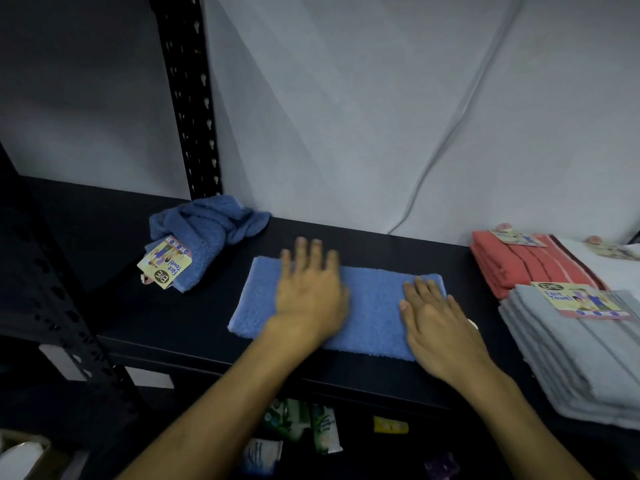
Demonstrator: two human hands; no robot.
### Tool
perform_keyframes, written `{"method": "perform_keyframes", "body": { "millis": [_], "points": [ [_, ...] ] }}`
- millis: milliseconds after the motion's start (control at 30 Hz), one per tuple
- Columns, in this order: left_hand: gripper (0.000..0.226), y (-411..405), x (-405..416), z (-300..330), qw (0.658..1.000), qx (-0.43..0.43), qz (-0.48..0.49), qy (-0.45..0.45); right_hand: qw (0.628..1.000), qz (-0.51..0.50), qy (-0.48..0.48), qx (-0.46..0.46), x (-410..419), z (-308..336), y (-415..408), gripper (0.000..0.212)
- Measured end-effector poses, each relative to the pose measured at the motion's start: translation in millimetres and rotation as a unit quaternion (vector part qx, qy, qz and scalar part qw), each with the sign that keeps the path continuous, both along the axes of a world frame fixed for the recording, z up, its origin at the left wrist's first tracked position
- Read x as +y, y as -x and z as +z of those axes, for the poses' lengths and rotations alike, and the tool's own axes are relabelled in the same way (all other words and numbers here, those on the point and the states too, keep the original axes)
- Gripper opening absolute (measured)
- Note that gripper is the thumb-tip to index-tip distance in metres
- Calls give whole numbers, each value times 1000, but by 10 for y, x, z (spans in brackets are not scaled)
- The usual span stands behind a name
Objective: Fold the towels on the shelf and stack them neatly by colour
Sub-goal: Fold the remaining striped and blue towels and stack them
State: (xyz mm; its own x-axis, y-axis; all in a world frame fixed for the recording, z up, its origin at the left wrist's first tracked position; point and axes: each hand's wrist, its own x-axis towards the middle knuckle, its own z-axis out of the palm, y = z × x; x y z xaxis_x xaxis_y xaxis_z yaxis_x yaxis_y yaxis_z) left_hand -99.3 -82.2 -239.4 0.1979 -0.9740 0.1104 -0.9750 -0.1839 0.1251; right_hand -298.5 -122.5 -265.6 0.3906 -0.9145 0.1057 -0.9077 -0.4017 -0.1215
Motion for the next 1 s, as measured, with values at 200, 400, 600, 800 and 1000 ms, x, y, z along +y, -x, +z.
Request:
{"method": "perform_keyframes", "body": {
  "millis": [200,400,600,800,1000],
  "points": [
    [63,388,-284,-177,987,69,-121,-75,998,-11,-53,-13,-120,-27,193,57],
    [76,-526,-69,-159,994,38,-31,-94,998,27,-62,2,-300,16,206,58],
    [81,-623,269,-181,994,75,23,-70,996,12,-81,43,-691,201,183,67],
    [67,-501,476,-175,989,143,30,15,995,9,-76,-69,-302,134,-405,66],
    [40,-589,784,-83,962,249,-94,66,993,83,-84,-2,-693,201,-128,99]
  ]
}}
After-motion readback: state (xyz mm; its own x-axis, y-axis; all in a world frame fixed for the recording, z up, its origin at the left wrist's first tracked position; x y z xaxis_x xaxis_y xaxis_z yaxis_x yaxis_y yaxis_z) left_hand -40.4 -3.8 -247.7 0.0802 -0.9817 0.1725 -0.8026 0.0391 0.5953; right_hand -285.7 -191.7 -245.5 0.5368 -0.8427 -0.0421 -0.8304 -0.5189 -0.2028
